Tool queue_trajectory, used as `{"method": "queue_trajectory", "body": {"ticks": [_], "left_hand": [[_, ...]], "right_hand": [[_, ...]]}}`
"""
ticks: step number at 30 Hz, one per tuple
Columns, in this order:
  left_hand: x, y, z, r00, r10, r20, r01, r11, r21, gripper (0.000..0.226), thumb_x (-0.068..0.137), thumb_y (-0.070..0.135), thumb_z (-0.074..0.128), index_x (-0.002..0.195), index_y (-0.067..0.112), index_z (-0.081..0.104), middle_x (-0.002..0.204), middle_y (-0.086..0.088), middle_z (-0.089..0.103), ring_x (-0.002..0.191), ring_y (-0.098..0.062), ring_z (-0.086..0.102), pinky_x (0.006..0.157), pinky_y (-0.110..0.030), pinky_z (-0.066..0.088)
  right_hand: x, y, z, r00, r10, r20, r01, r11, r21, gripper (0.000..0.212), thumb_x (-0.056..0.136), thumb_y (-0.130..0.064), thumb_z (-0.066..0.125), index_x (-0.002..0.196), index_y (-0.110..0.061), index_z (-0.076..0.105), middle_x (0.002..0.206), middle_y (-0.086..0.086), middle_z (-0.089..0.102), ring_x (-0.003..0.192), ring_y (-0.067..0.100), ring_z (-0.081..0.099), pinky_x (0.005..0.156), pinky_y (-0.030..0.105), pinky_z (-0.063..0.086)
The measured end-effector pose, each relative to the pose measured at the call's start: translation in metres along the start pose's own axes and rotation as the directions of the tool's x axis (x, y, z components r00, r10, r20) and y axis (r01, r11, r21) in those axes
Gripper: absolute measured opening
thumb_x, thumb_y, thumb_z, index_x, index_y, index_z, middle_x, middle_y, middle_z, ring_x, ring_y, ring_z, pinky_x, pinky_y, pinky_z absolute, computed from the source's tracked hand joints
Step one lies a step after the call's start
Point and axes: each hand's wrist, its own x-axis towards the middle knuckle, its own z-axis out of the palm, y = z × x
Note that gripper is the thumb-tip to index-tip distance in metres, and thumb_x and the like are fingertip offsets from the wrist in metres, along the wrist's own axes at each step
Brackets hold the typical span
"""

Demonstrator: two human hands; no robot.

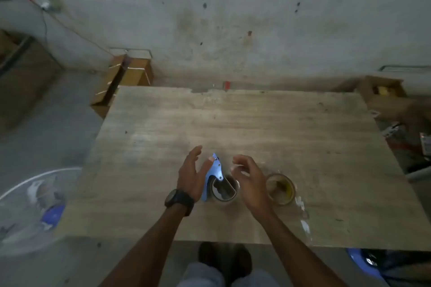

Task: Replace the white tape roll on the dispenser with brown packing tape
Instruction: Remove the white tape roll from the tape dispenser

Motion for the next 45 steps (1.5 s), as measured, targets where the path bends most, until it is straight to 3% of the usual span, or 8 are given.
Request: {"method": "queue_trajectory", "body": {"ticks": [8,13,18,21,24,30,37,45], "left_hand": [[0.024,-0.062,0.031,0.986,0.163,-0.038,-0.167,0.949,-0.268,0.063,0.083,0.053,0.058,0.137,0.022,0.054,0.127,0.027,0.060,0.117,0.016,0.054,0.092,-0.007,0.043],[0.022,-0.088,0.057,0.973,0.225,-0.057,-0.228,0.875,-0.427,0.038,0.100,0.022,0.053,0.135,0.008,0.056,0.132,0.018,0.056,0.114,0.011,0.058,0.089,-0.011,0.046],[0.028,-0.107,0.057,0.946,0.317,-0.067,-0.321,0.890,-0.324,0.047,0.100,0.046,0.049,0.142,0.025,0.052,0.139,0.013,0.052,0.126,-0.001,0.049,0.102,-0.023,0.037],[0.023,-0.103,0.063,0.958,0.268,-0.098,-0.280,0.812,-0.512,0.041,0.087,0.049,0.060,0.114,0.019,0.065,0.128,0.001,0.064,0.116,-0.017,0.060,0.101,-0.038,0.044],[0.012,-0.096,0.067,0.960,0.249,-0.132,-0.279,0.783,-0.556,0.022,0.095,0.039,0.056,0.095,0.019,0.067,0.104,-0.006,0.066,0.096,-0.021,0.062,0.090,-0.040,0.047],[-0.006,-0.104,0.064,0.965,0.217,-0.151,-0.258,0.895,-0.364,0.041,0.093,0.047,0.057,0.102,0.011,0.074,0.113,-0.021,0.072,0.095,-0.018,0.064,0.085,-0.033,0.046],[-0.027,-0.098,0.063,0.940,0.304,-0.155,-0.327,0.933,-0.149,0.023,0.090,0.041,0.064,0.109,0.032,0.072,0.104,0.014,0.074,0.105,-0.014,0.068,0.087,-0.030,0.051],[0.002,-0.100,0.064,0.963,0.250,-0.104,-0.271,0.875,-0.402,0.023,0.088,0.011,0.066,0.100,0.027,0.077,0.098,0.001,0.079,0.106,-0.030,0.070,0.100,-0.050,0.053]], "right_hand": [[0.027,0.104,0.022,0.975,-0.220,-0.038,0.221,0.975,0.023,0.038,0.084,-0.036,0.065,0.122,-0.032,0.059,0.120,-0.020,0.063,0.116,0.000,0.056,0.099,0.031,0.046],[0.027,0.141,0.039,0.947,-0.302,-0.108,0.316,0.937,0.149,0.046,0.080,-0.044,0.061,0.121,-0.023,0.061,0.115,-0.013,0.067,0.112,0.005,0.060,0.098,0.031,0.047],[0.028,0.148,0.042,0.929,-0.365,-0.065,0.369,0.926,0.074,0.050,0.078,-0.053,0.058,0.119,-0.025,0.061,0.111,-0.012,0.069,0.104,0.002,0.063,0.095,0.032,0.049],[0.025,0.152,0.045,0.924,-0.383,0.003,0.383,0.923,-0.045,0.056,0.075,-0.062,0.056,0.120,-0.029,0.058,0.113,-0.013,0.069,0.106,0.006,0.063,0.094,0.037,0.049],[0.022,0.151,0.039,0.926,-0.377,0.023,0.378,0.926,-0.010,0.064,0.068,-0.058,0.067,0.125,-0.032,0.054,0.118,-0.011,0.067,0.110,0.010,0.061,0.096,0.038,0.048],[0.009,0.146,0.032,0.899,-0.425,0.102,0.433,0.898,-0.080,0.073,0.067,-0.043,0.077,0.132,-0.025,0.048,0.123,-0.008,0.063,0.109,0.011,0.061,0.089,0.027,0.047],[0.000,0.151,0.025,0.851,-0.509,0.127,0.523,0.844,-0.120,0.090,0.057,-0.034,0.087,0.133,-0.025,0.039,0.121,-0.008,0.058,0.108,0.006,0.061,0.078,0.014,0.045],[0.015,0.153,0.027,0.832,-0.555,-0.010,0.554,0.829,0.077,0.088,0.054,-0.020,0.091,0.126,-0.028,0.041,0.122,-0.009,0.061,0.106,0.003,0.063,0.088,0.026,0.055]]}}
